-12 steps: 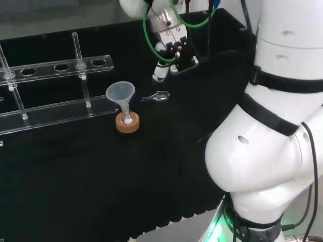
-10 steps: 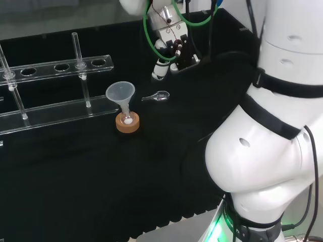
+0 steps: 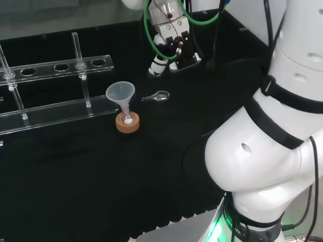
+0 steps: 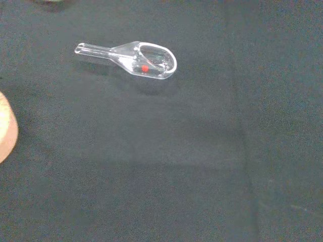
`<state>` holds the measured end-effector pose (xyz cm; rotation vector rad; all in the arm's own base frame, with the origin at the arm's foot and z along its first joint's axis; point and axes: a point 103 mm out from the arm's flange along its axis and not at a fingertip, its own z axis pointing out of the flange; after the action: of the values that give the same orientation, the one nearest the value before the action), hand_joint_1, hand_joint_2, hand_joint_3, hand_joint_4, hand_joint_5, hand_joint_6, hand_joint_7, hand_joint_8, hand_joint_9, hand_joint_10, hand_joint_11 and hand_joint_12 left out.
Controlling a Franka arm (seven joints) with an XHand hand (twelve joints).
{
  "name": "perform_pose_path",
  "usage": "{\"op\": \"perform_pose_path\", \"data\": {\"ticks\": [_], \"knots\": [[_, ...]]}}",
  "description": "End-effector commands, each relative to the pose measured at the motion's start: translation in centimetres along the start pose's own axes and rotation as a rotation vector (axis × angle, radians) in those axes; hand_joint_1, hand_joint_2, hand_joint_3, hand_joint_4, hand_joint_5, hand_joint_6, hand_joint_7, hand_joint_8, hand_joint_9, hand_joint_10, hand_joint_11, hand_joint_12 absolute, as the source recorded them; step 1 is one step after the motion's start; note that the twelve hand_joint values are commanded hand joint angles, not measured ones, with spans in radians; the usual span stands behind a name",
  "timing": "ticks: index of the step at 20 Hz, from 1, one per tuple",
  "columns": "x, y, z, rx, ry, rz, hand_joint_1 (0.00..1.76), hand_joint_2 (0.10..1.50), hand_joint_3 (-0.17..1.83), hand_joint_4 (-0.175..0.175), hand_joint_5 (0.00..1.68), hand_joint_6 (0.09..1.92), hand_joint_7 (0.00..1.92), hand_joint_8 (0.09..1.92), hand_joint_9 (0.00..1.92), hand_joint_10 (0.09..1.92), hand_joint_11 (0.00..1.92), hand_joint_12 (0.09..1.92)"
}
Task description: Remove the funnel from the round-bottom flask.
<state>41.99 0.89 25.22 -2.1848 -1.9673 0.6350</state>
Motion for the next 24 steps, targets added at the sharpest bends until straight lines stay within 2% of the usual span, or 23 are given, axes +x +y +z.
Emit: {"op": "perform_pose_path", "data": {"ticks": [1,5,10,12,15,18,24], "knots": [[4.3,-6.2,-1.8,-0.059,0.029,-0.055,0.61,0.73,0.49,0.022,0.27,0.09,0.18,0.61,0.38,0.69,0.21,1.4],[6.2,-7.8,-2.4,-0.059,0.007,-0.071,0.58,0.73,0.48,0.021,0.27,0.09,0.23,0.64,0.41,0.69,0.26,1.42],[8.7,-8.8,-2.7,-0.043,0.015,-0.096,0.56,0.72,0.47,0.01,0.29,0.09,0.23,0.65,0.43,0.69,0.3,1.42],[9.7,-8.8,-2.6,-0.016,0.019,-0.105,0.54,0.71,0.45,0.003,0.31,0.09,0.21,0.67,0.44,0.69,0.36,1.41],[10.7,-8.6,-2.5,0.024,0.012,-0.125,0.52,0.71,0.4,0.003,0.26,0.09,0.09,0.72,0.39,0.72,0.39,1.41],[11.4,-8.3,-2.3,0.047,0.006,-0.139,0.49,0.7,0.34,0.005,0.16,0.09,0.01,0.66,0.27,0.78,0.38,1.43],[13.0,-7.2,-1.9,0.056,-0.033,-0.169,0.45,0.69,0.27,-0.003,0.08,0.09,0.0,0.46,0.12,0.85,0.36,1.44]]}}
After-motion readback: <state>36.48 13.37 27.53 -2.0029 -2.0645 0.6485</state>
